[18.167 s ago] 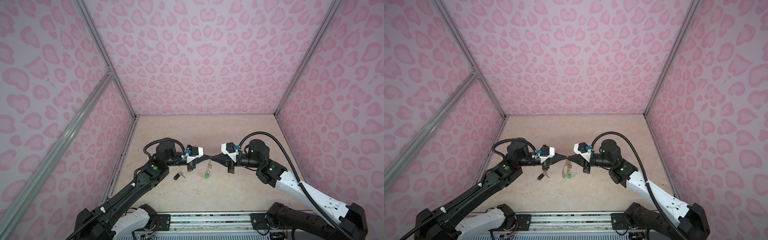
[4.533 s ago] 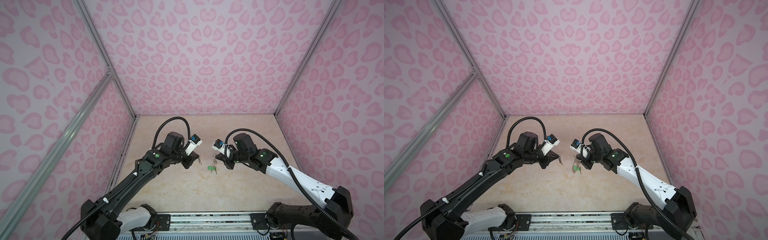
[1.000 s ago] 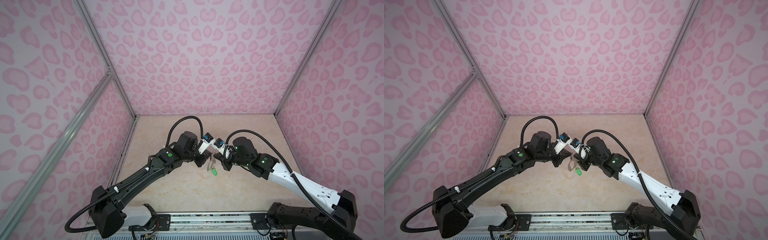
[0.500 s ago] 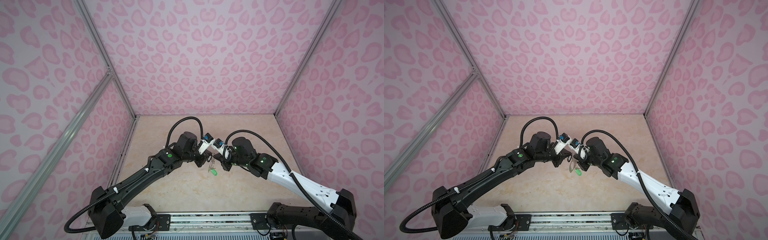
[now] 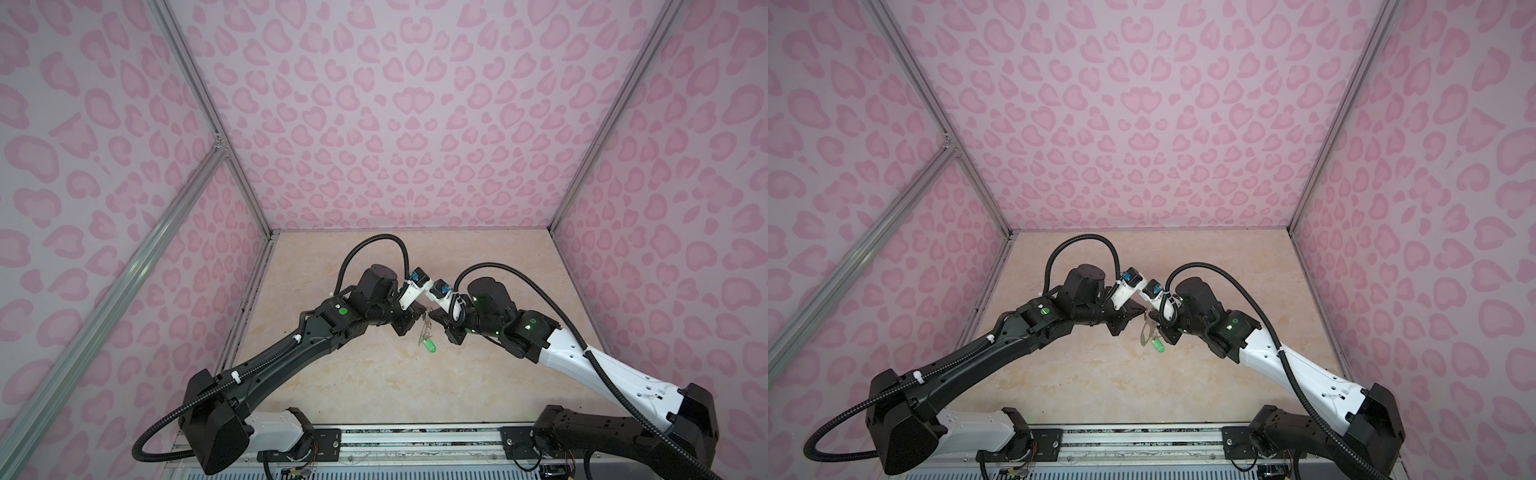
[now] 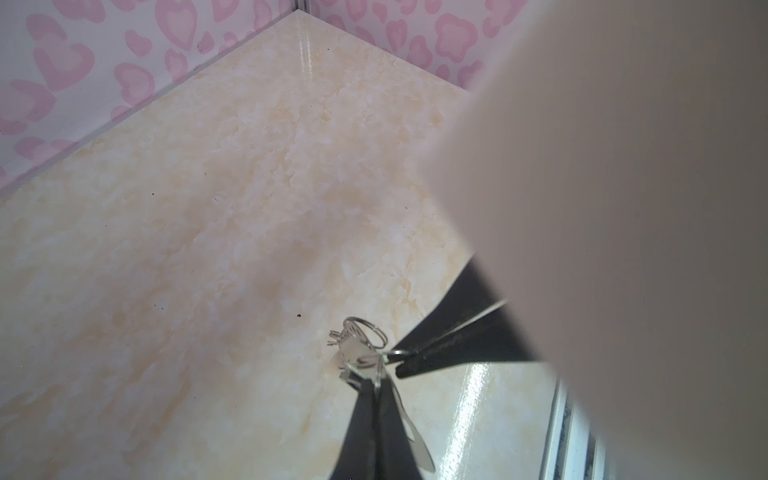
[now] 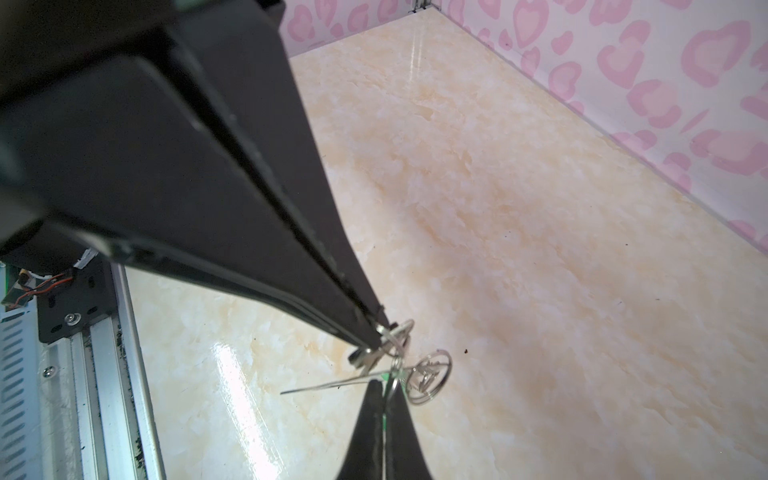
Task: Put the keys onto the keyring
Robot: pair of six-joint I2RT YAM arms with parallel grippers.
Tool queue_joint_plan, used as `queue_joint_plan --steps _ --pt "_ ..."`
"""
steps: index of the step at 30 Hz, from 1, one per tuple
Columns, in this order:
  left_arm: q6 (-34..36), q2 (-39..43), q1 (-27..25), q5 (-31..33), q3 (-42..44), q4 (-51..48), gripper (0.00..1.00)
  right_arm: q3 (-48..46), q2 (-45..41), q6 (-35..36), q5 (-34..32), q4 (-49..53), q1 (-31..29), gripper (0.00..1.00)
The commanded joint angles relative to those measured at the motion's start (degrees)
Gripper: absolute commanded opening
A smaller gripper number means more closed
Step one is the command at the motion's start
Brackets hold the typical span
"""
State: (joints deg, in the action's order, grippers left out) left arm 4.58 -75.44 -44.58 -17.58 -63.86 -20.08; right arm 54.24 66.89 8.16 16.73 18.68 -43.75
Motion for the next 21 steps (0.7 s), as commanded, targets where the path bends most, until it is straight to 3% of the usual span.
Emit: queue_joint_plan --steps 1,18,19,21 --pt "-1.3 -0.3 0.0 -0.2 0.2 0.4 0.04 -1.0 -1.1 0.7 1.6 -5.2 -0.3 0.00" --pt "-4.8 -1.0 3.3 -6.0 0.3 -1.1 0.04 -5.1 -4.4 6.1 1.5 -9.4 -0.2 0.00" --pt "-4.5 -0.8 3.6 -6.6 0.5 -1.7 0.05 -5.3 -4.5 6.6 1.6 -9.9 -0.3 0.00" --pt "-2.7 -0.2 4.4 -7.7 0.5 -3.4 0.24 -5.7 -4.6 7.7 1.9 -10.8 -0.2 0.00"
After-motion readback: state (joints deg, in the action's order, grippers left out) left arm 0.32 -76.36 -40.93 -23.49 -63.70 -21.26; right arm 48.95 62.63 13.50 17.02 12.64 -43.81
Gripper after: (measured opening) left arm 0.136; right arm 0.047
